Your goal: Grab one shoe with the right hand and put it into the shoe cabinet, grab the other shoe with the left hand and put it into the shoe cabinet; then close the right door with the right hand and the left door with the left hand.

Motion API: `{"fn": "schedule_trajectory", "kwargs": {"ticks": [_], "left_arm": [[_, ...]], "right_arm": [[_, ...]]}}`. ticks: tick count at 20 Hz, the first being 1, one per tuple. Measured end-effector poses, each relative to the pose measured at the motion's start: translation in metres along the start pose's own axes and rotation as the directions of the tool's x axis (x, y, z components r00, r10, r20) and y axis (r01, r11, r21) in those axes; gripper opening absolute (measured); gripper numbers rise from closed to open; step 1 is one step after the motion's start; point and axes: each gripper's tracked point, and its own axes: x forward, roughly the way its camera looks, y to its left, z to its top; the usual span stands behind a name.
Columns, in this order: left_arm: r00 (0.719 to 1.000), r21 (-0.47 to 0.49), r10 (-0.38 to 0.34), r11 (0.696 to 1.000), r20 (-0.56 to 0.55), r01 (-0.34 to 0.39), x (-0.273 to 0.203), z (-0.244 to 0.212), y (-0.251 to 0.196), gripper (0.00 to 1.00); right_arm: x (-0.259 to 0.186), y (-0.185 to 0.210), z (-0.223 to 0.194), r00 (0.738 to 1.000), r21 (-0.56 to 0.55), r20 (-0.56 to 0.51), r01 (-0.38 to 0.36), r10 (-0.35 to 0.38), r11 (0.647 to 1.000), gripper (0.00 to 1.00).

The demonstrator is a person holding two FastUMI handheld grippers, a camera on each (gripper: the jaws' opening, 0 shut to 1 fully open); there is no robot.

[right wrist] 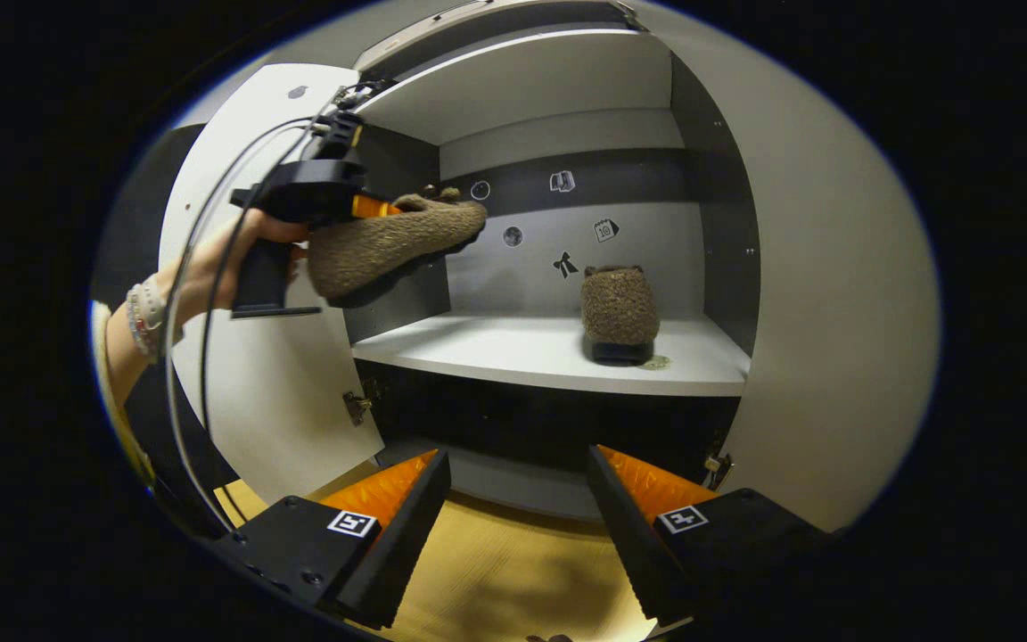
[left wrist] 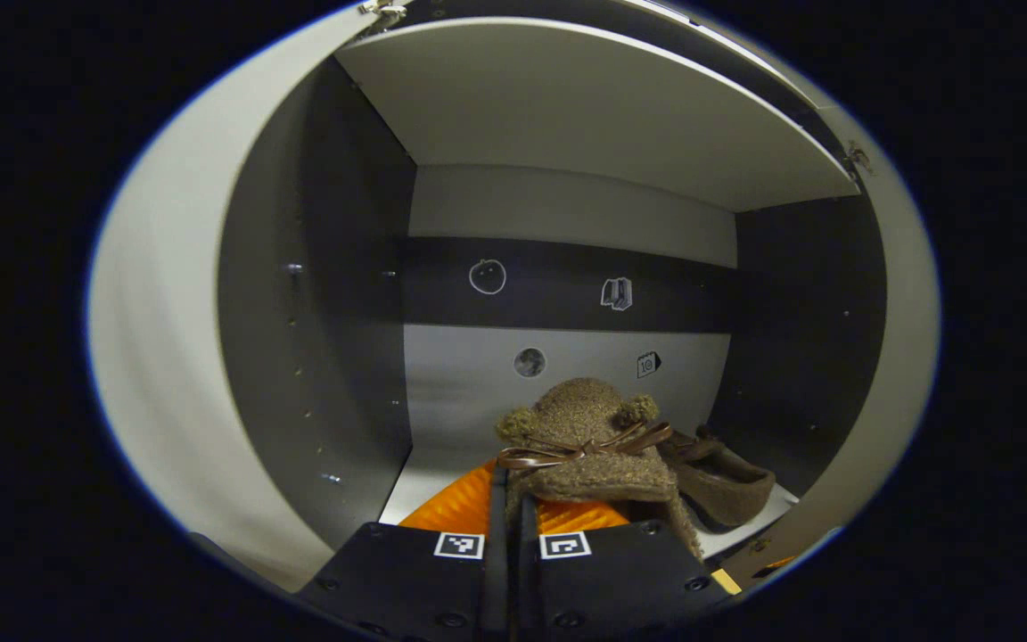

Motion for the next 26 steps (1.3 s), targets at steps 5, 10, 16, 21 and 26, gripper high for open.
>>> {"fn": "schedule_trajectory", "kwargs": {"ticks": [5,10,16,21,26], "left_arm": [[0.996,0.006,0.014,1.000,-0.090,-0.014,0.076,-0.022,0.007,0.08],[0.984,0.029,0.033,0.999,-0.173,-0.029,0.108,-0.049,0.013,0.11],[0.972,0.006,0.048,0.999,-0.229,-0.048,0.112,-0.071,0.023,0.17],[0.975,0.018,0.059,0.998,-0.215,-0.057,0.100,-0.069,0.031,0.52],[0.987,0.056,0.049,0.998,-0.156,-0.040,0.058,-0.055,0.032,0.93]], "right_arm": [[0.002,-0.010,0.002,1.000,-0.007,-0.019,0.000,0.000,1.000,0.98],[-0.002,0.000,0.001,0.999,-0.006,-0.032,-0.035,0.034,0.999,0.99],[-0.003,0.000,0.006,0.999,-0.017,-0.015,-0.030,0.030,0.999,0.98],[-0.006,0.004,0.008,1.000,-0.023,-0.011,-0.023,0.023,0.999,0.98],[-0.017,0.014,0.013,1.000,-0.042,0.008,-0.003,0.003,0.999,0.98]]}}
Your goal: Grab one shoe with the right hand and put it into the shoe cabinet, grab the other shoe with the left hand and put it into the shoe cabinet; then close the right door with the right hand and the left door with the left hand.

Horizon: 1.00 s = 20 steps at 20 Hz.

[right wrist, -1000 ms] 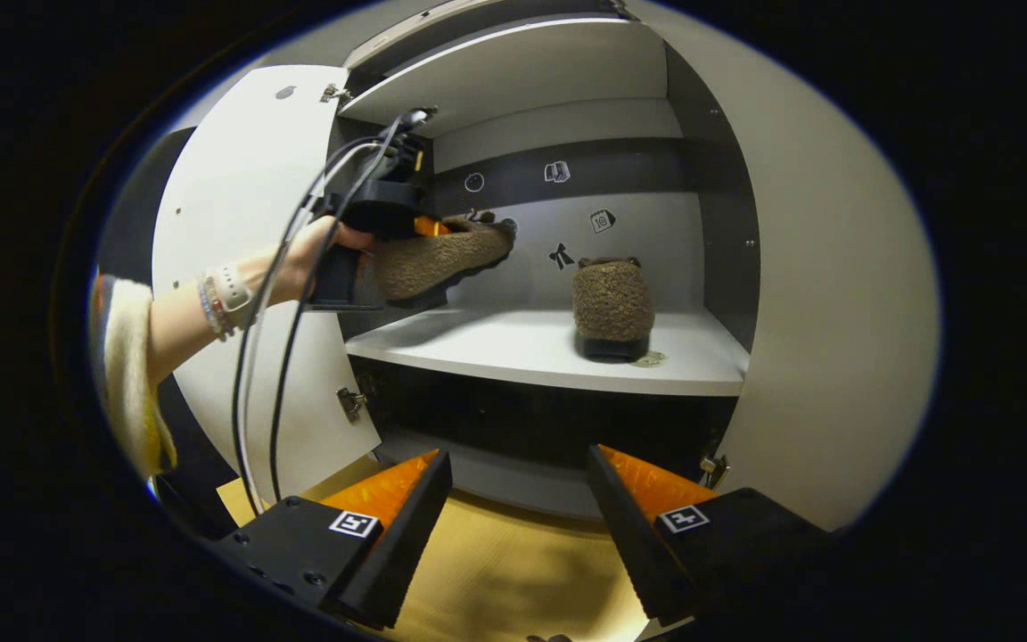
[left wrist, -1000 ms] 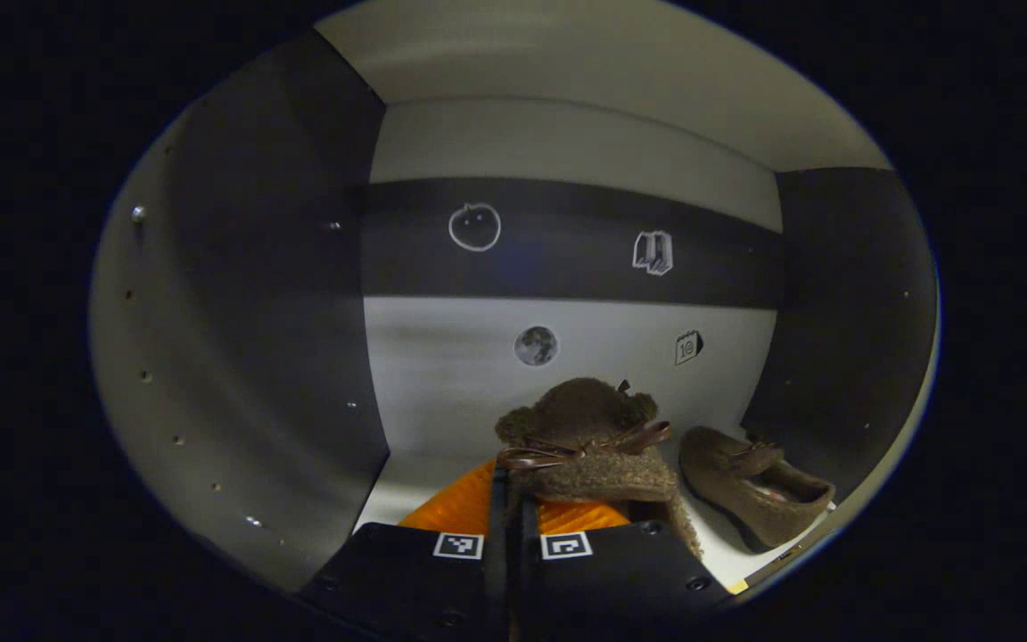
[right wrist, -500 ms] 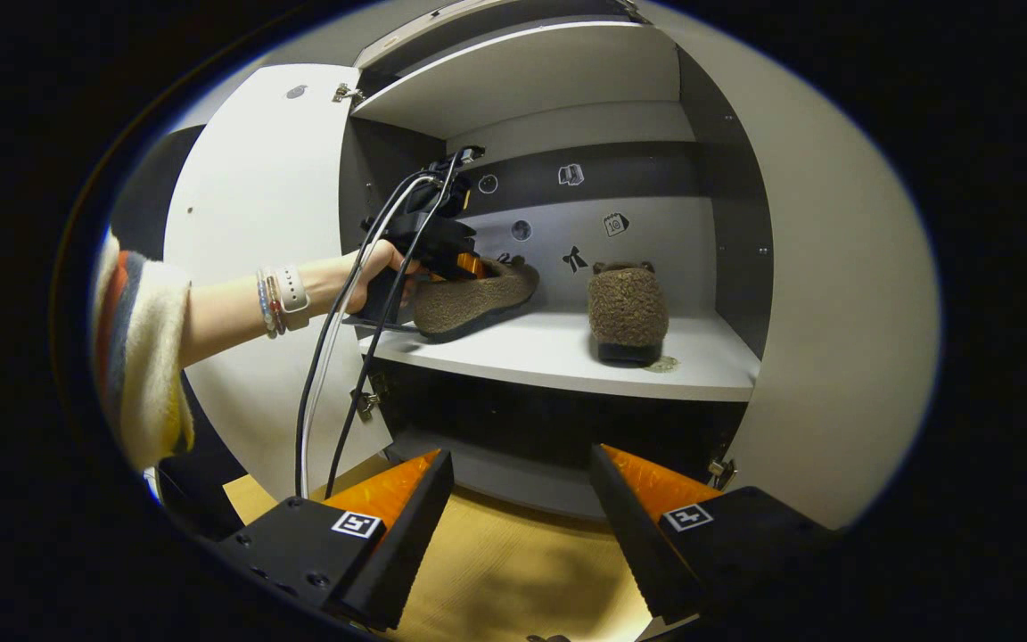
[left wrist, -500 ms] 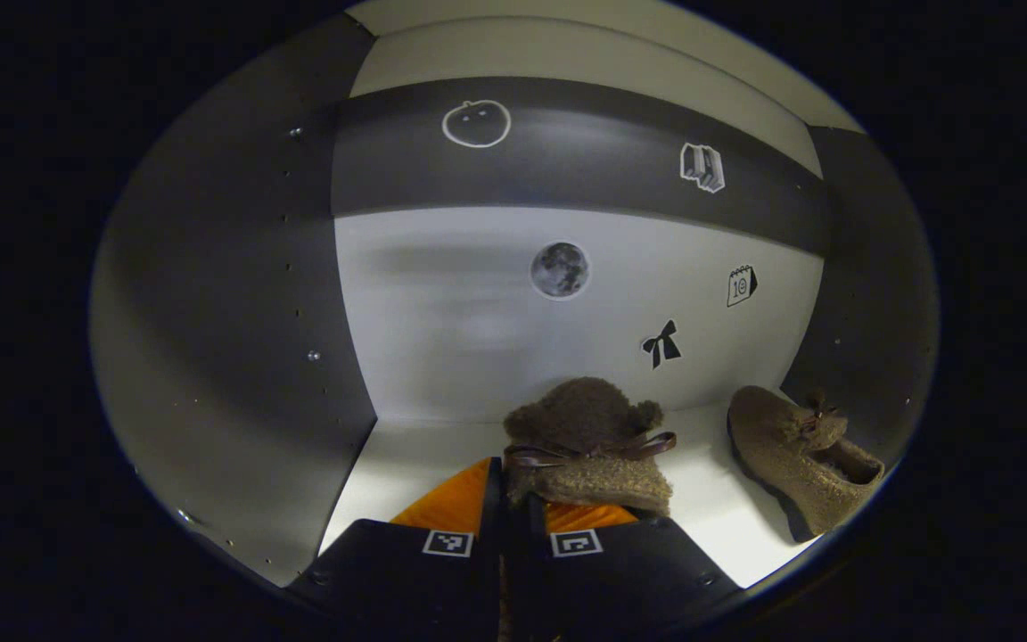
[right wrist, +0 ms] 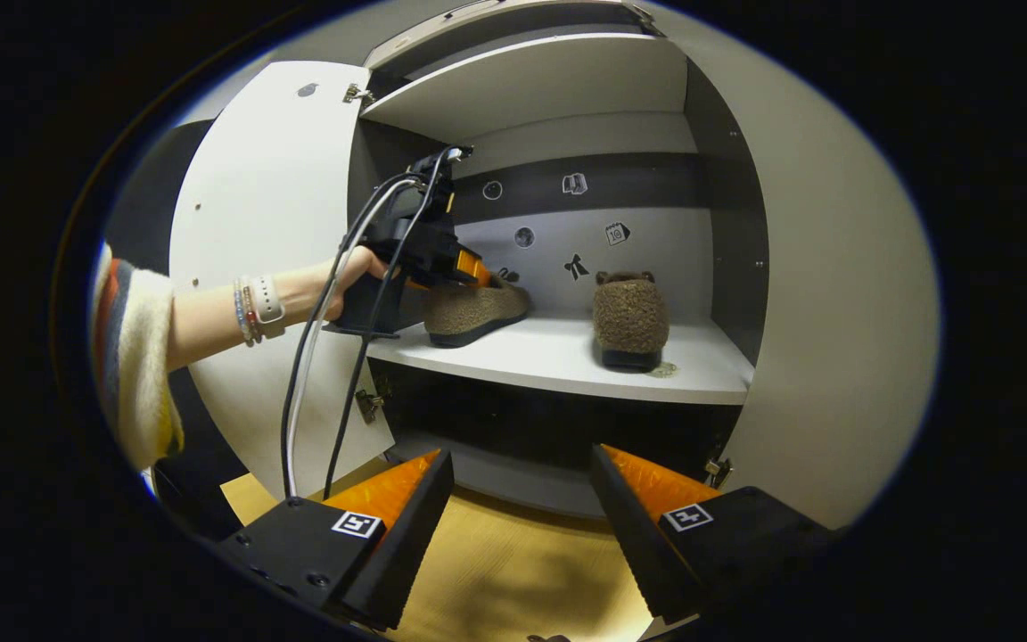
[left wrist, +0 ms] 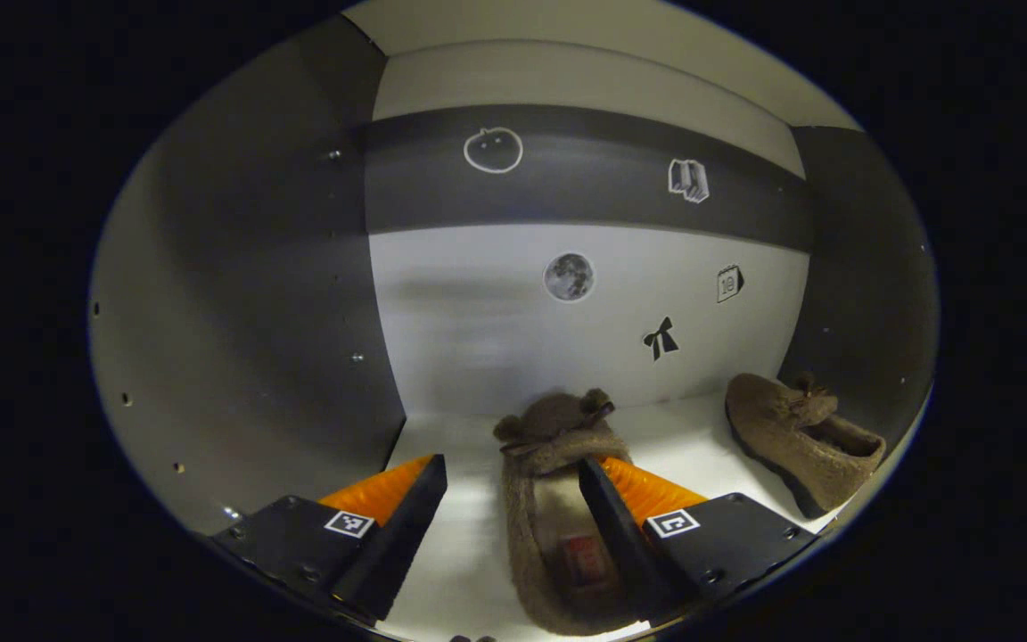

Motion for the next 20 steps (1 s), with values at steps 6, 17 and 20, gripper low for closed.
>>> {"fn": "schedule_trajectory", "kwargs": {"ticks": [6,17,20], "left_arm": [[0.977,0.063,-0.151,0.988,0.153,0.143,-0.105,0.028,-0.043,0.96],[0.877,0.065,-0.404,0.914,0.261,0.401,-0.354,-0.010,-0.087,0.98],[0.872,0.045,-0.426,0.902,0.243,0.428,-0.401,-0.034,-0.078,0.96]], "right_arm": [[-0.031,0.024,0.026,0.997,-0.036,0.061,0.043,-0.041,0.998,0.99],[-0.187,-0.009,0.146,0.909,0.039,0.311,0.279,-0.277,0.960,0.98],[-0.227,-0.047,0.154,0.863,0.078,0.333,0.376,-0.380,0.923,0.94]]}}
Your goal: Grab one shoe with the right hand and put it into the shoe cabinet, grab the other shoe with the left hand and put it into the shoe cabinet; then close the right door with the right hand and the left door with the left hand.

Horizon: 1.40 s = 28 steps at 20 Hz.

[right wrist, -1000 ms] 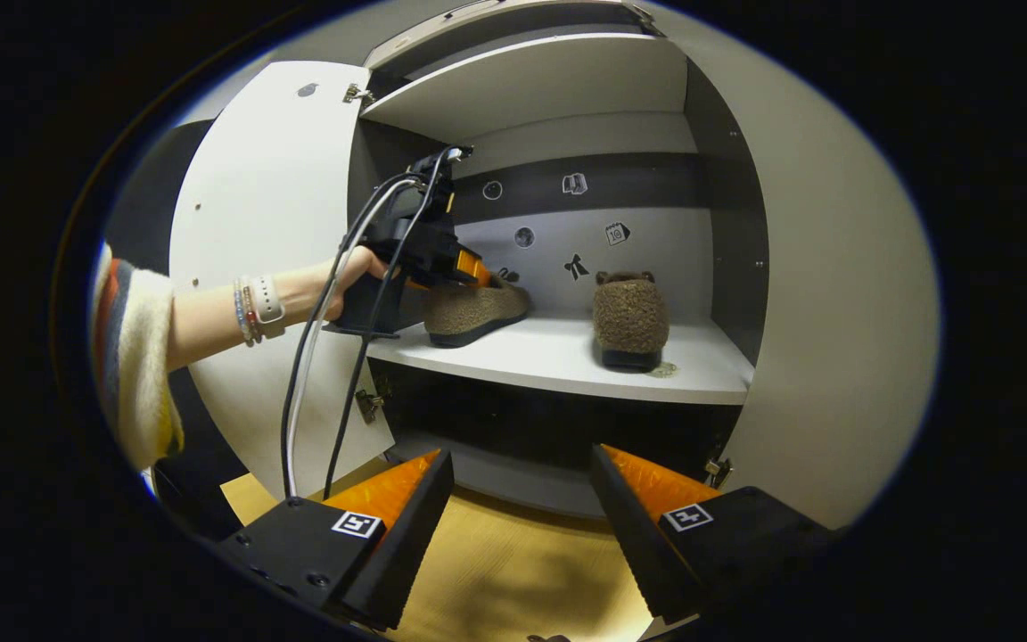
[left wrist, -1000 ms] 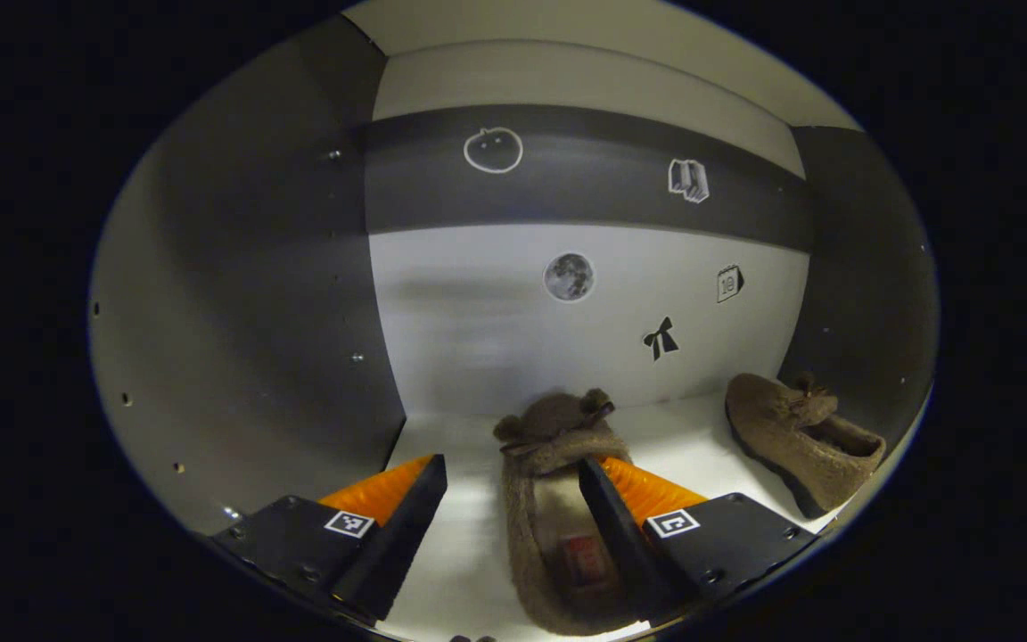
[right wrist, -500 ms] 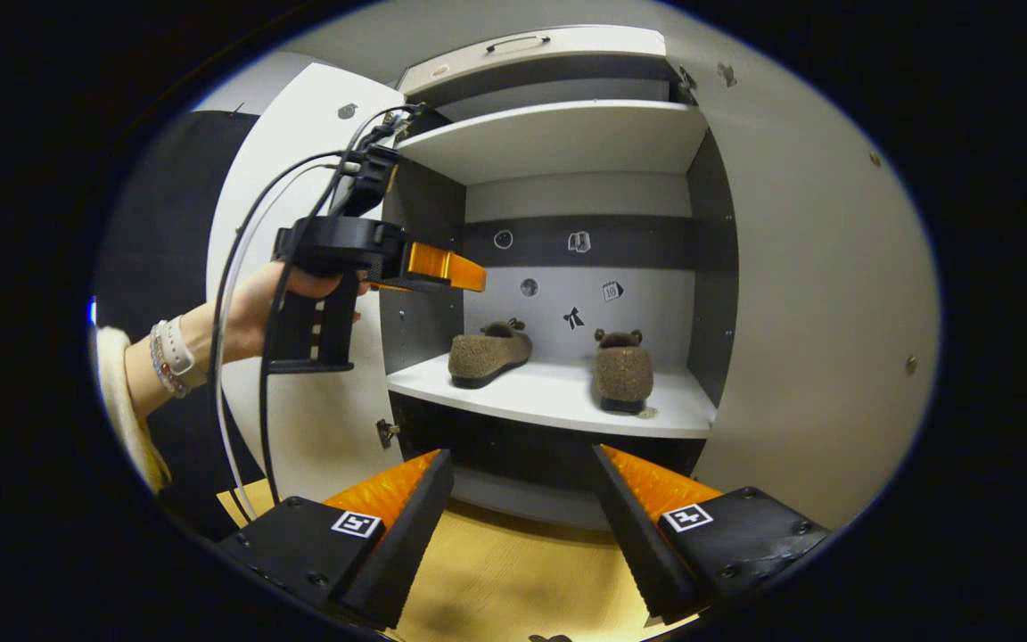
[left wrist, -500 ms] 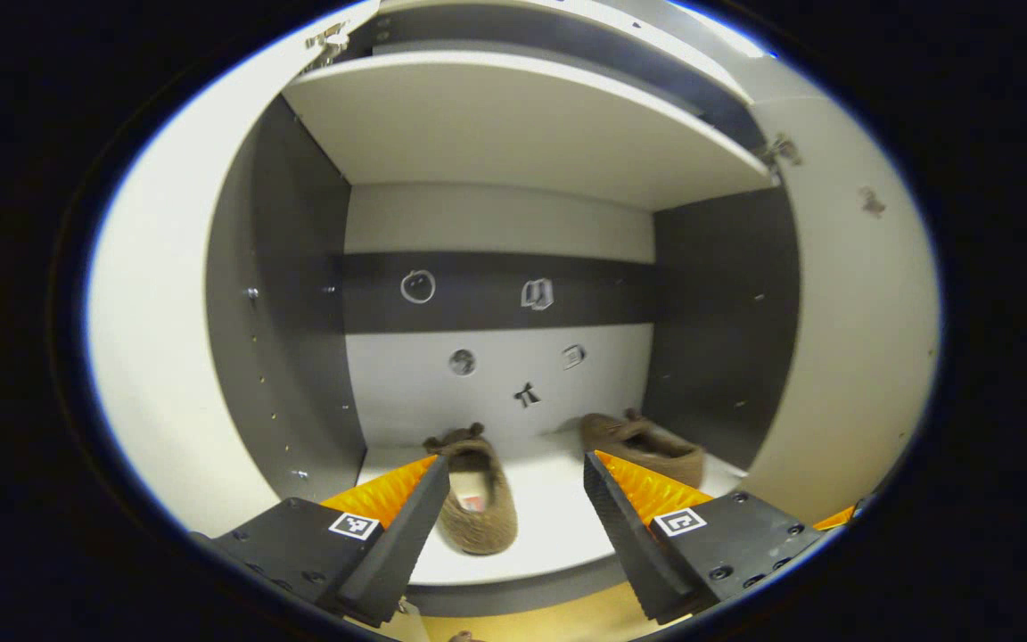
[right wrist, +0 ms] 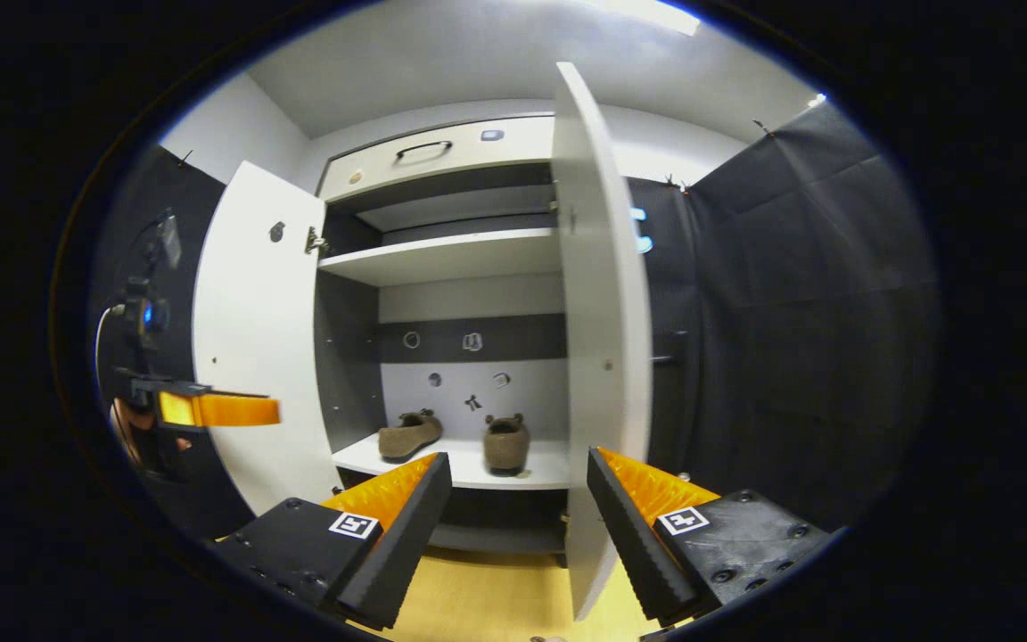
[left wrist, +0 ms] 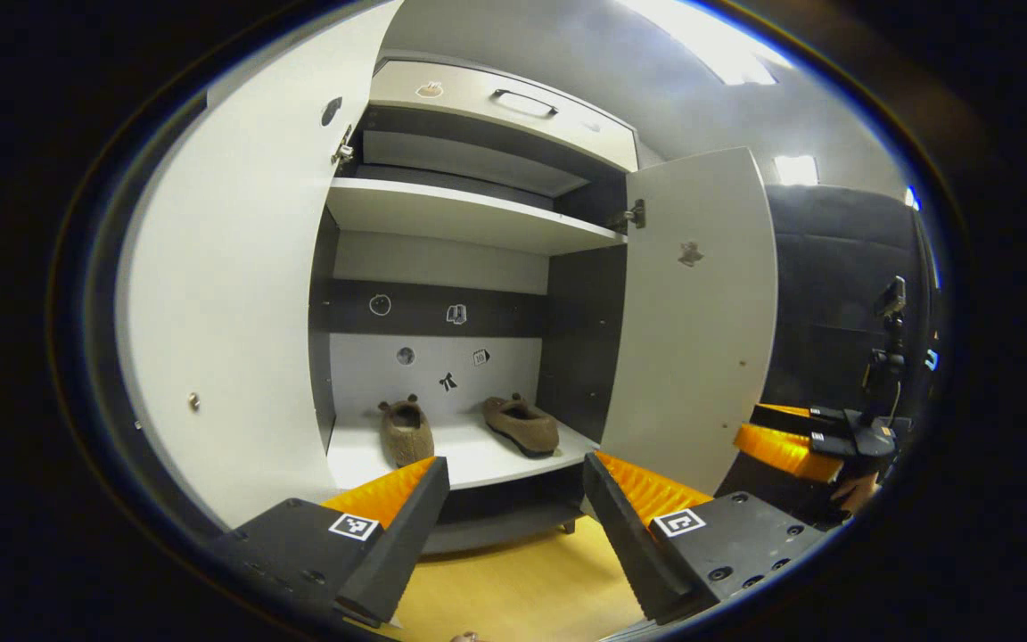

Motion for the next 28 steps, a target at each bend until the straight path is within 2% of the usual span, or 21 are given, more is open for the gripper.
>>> {"fn": "schedule_trajectory", "kwargs": {"ticks": [1,4,8,10,14,20,25,28], "left_arm": [[1.000,-0.018,-0.010,1.000,-0.001,0.010,-0.015,-0.004,-0.004,0.96],[0.999,-0.060,-0.032,0.998,-0.008,0.031,-0.058,-0.014,-0.013,0.97],[1.000,-0.089,-0.019,0.996,-0.023,0.017,-0.090,-0.030,-0.009,0.97],[0.999,-0.092,0.037,0.995,-0.014,-0.038,-0.099,-0.032,0.007,0.98],[0.995,-0.104,0.100,0.989,-0.006,-0.100,-0.109,-0.033,0.025,0.98],[0.977,-0.088,0.211,0.973,-0.011,-0.211,-0.122,-0.028,0.056,0.98],[0.965,-0.039,0.263,0.964,-0.009,-0.263,-0.131,-0.020,0.066,0.98],[0.959,-0.031,0.281,0.959,-0.016,-0.282,-0.138,-0.022,0.066,0.98]], "right_arm": [[-0.004,-0.021,0.002,0.999,-0.034,0.013,0.041,-0.040,0.999,0.98],[-0.009,-0.074,-0.005,0.990,-0.163,0.007,0.141,-0.142,0.977,0.98],[0.009,-0.103,-0.006,0.987,-0.156,-0.003,0.161,-0.163,0.975,0.98],[0.022,-0.113,-0.007,0.986,-0.132,-0.007,0.163,-0.166,0.978,0.98],[0.041,-0.116,-0.013,0.993,-0.108,-0.030,0.107,-0.110,0.988,0.95],[0.050,-0.087,-0.019,0.999,-0.023,-0.054,-0.001,0.000,1.000,0.95],[0.066,-0.021,-0.030,0.988,0.004,-0.072,-0.139,0.139,0.990,0.95],[0.080,0.004,-0.032,0.981,0.012,-0.076,-0.180,0.181,0.984,0.96]]}}
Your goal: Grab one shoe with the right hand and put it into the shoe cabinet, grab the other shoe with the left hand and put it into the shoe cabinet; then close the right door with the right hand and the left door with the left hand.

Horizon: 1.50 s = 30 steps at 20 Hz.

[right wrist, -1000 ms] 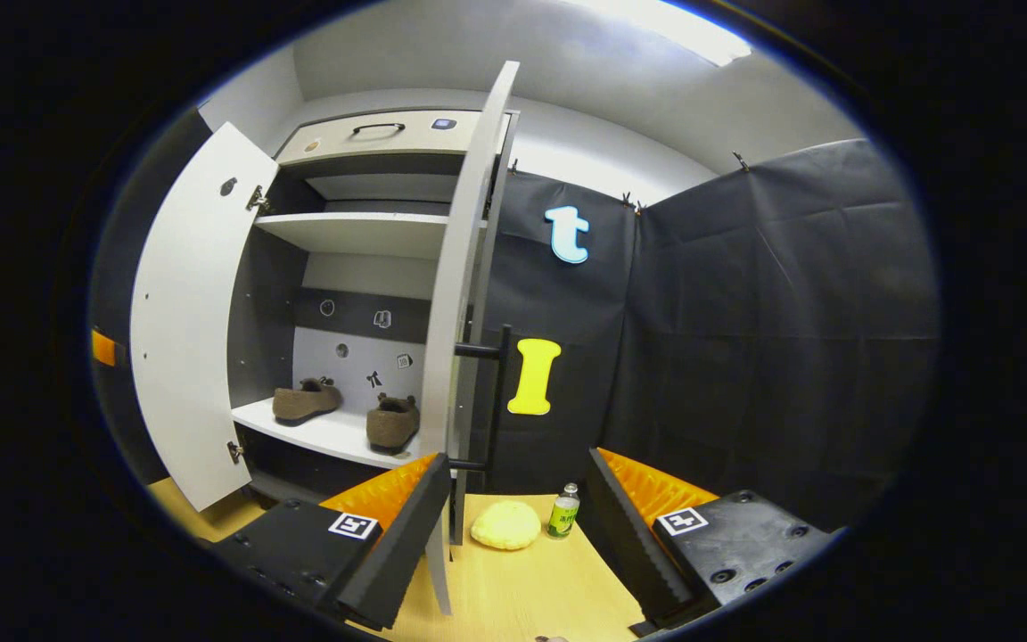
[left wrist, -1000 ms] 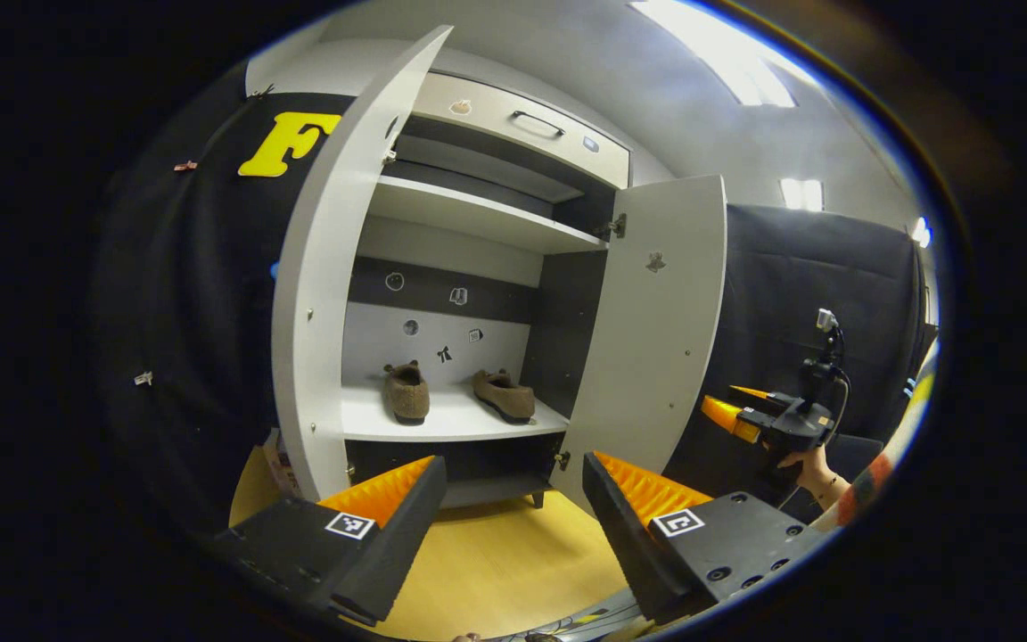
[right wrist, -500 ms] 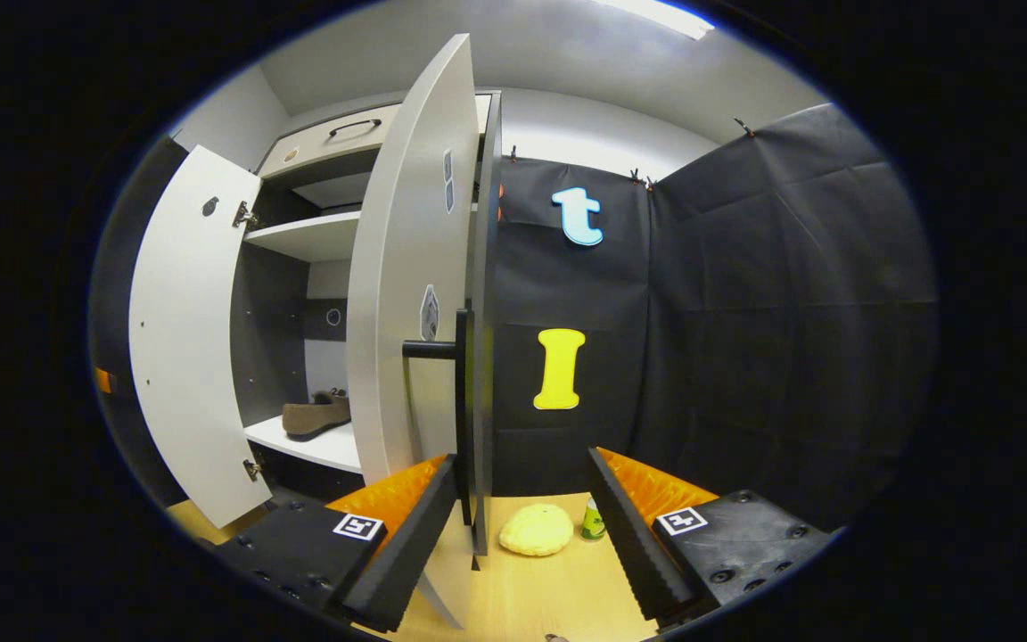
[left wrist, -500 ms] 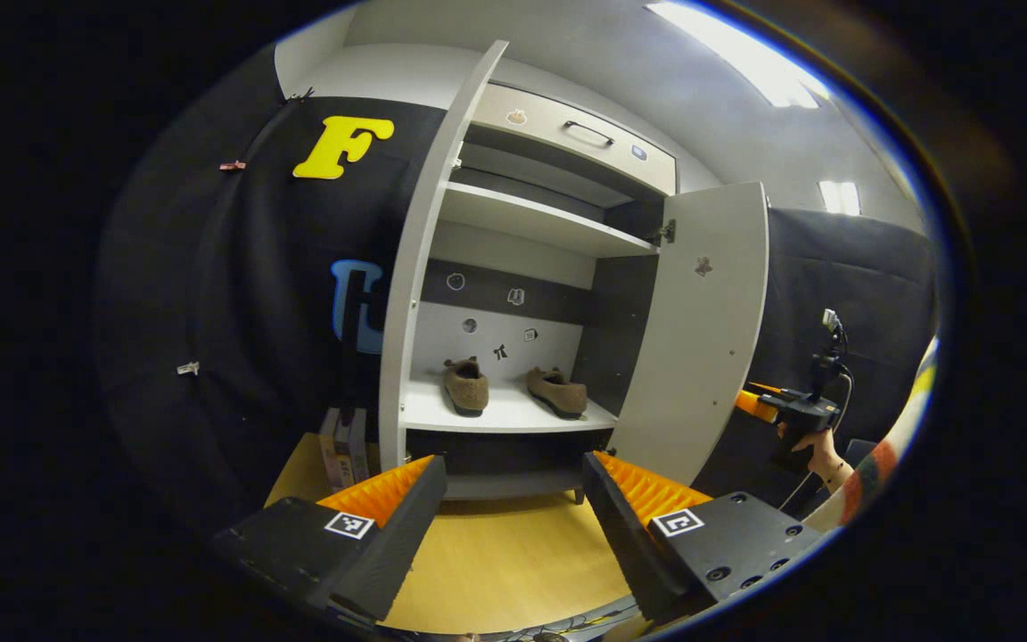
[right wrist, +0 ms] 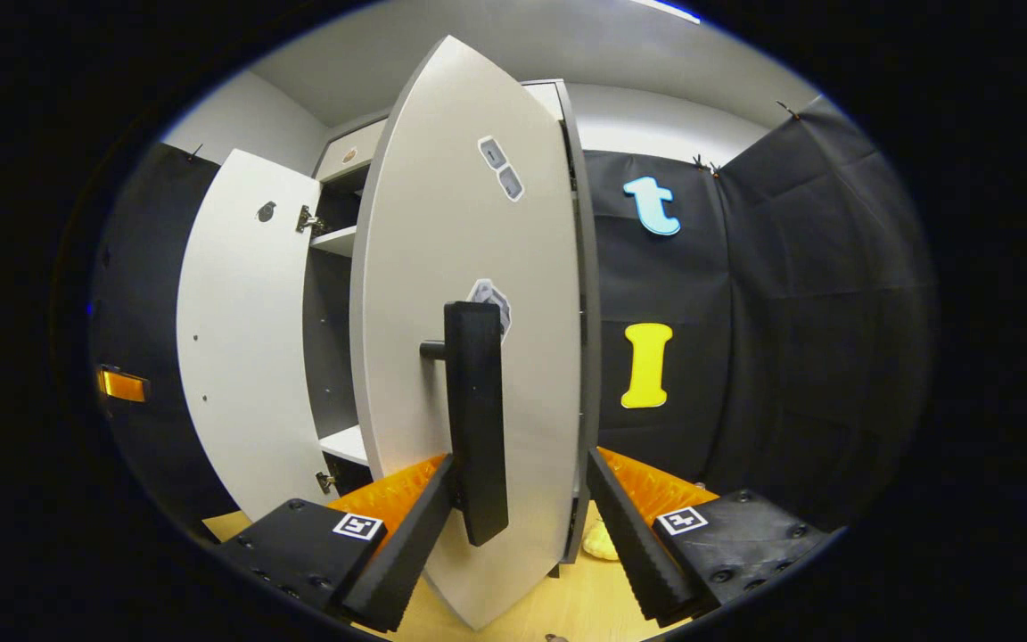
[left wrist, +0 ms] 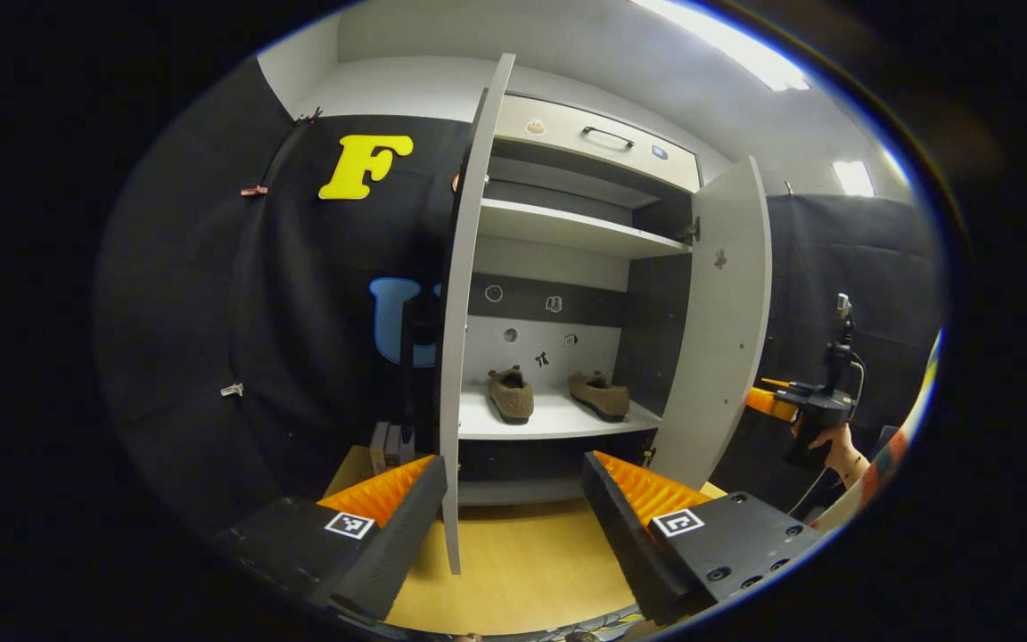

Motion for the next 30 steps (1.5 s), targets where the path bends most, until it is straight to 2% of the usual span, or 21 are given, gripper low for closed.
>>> {"fn": "schedule_trajectory", "kwargs": {"ticks": [3,6,12,15,17,22,25,28,29,30], "left_arm": [[0.999,0.029,0.048,0.998,-0.020,-0.047,-0.006,-0.007,0.010,0.98],[0.996,0.051,0.089,0.995,-0.030,-0.087,-0.015,-0.010,0.018,0.98],[0.990,0.035,0.135,0.990,-0.024,-0.135,-0.008,-0.014,0.031,0.98],[0.987,0.040,0.161,0.986,-0.001,-0.160,-0.012,-0.005,0.054,0.97],[0.982,0.059,0.189,0.980,0.026,-0.190,-0.003,0.006,0.072,0.97],[0.968,0.111,0.243,0.962,0.063,-0.248,0.040,0.025,0.118,0.97],[0.973,0.148,0.220,0.962,0.064,-0.228,0.063,0.031,0.125,0.97],[0.982,0.127,0.174,0.975,0.068,-0.181,0.083,0.033,0.115,0.97],[0.983,0.120,0.168,0.977,0.074,-0.176,0.088,0.033,0.117,0.96],[0.983,0.111,0.163,0.979,0.081,-0.172,0.090,0.036,0.118,0.92]], "right_arm": [[0.019,0.022,-0.003,0.999,0.025,-0.011,-0.044,0.044,0.999,0.95],[0.039,0.046,-0.002,0.999,-0.016,0.002,-0.053,0.053,0.998,0.96],[0.082,0.081,-0.005,0.999,-0.095,0.034,0.014,-0.011,0.995,0.95],[0.092,0.088,-0.004,0.998,-0.111,0.050,0.052,-0.047,0.992,0.95],[0.088,0.087,-0.004,0.997,-0.121,0.050,0.064,-0.058,0.991,0.96],[0.052,0.095,0.009,0.998,-0.078,0.060,0.032,-0.027,0.996,0.98],[0.029,0.092,0.008,0.998,-0.113,0.052,0.049,-0.043,0.992,0.98],[0.012,0.086,0.000,0.997,-0.139,0.029,0.077,-0.074,0.987,0.98],[0.007,0.082,-0.004,0.996,-0.145,0.019,0.087,-0.086,0.986,0.98],[0.001,0.078,-0.007,0.995,-0.152,0.009,0.095,-0.094,0.984,0.98]]}}
